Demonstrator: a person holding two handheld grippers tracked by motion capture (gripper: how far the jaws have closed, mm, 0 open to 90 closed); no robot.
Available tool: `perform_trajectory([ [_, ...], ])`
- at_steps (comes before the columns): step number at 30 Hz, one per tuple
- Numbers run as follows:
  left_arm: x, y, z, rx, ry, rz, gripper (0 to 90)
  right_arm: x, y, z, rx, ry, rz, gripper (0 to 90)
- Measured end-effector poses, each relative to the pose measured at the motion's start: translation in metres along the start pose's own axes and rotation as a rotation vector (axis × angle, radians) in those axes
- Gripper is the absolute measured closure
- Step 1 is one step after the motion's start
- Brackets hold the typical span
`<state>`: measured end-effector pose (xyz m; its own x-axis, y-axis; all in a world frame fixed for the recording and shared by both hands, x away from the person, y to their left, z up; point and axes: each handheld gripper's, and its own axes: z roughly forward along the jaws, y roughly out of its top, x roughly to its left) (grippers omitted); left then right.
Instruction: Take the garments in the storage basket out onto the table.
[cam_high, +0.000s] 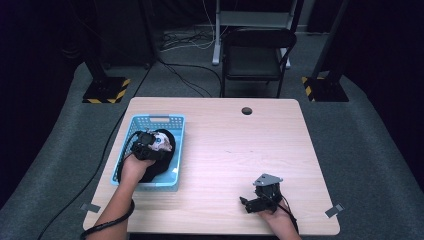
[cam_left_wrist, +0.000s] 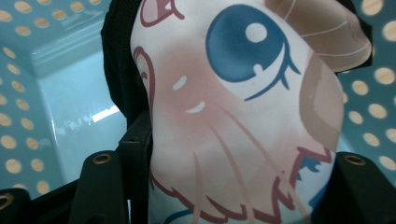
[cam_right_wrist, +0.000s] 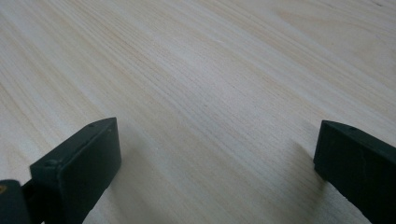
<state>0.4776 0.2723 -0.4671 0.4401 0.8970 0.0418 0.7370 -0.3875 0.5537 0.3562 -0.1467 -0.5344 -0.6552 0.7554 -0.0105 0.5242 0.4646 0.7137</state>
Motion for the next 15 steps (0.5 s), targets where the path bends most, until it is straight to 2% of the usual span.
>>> perform_trajectory([
  [4, 0.002, 0.000, -0.005, -0.011, -0.014, -0.009, 39.6, 0.000, 0.000, 0.000, 0.000, 0.000, 0.000, 0.0],
  [15, 0.003, -0.001, -0.017, -0.042, -0.010, 0.004, 40.2, 0.000, 0.000, 0.000, 0.000, 0.000, 0.000, 0.0],
])
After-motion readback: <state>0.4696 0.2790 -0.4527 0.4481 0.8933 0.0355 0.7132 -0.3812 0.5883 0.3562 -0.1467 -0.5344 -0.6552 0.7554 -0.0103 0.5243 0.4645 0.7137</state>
